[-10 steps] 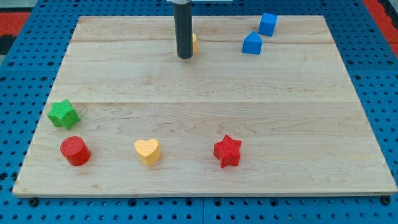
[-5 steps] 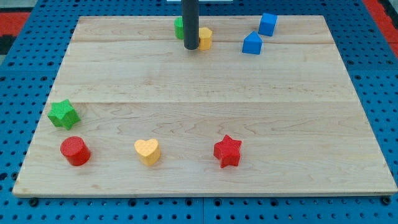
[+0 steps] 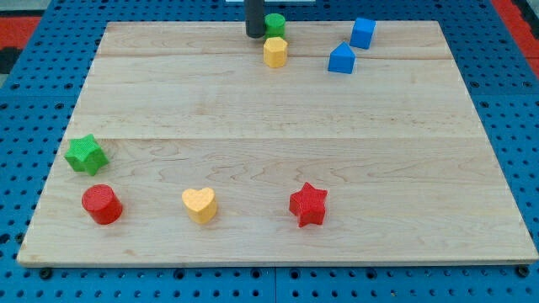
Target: Move the yellow hexagon to the left of the blue triangle
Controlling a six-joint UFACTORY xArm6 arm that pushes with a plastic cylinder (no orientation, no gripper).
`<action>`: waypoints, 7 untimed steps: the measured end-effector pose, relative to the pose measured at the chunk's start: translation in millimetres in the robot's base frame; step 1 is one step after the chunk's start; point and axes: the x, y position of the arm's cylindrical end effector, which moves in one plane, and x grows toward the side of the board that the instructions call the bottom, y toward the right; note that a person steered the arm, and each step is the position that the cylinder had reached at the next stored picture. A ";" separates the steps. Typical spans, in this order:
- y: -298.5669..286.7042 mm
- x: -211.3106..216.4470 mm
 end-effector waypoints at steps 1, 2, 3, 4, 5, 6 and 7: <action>-74.3 23.5; -57.3 55.7; -22.4 79.0; 17.6 79.0; 33.6 81.8; 45.1 89.9; 77.7 107.8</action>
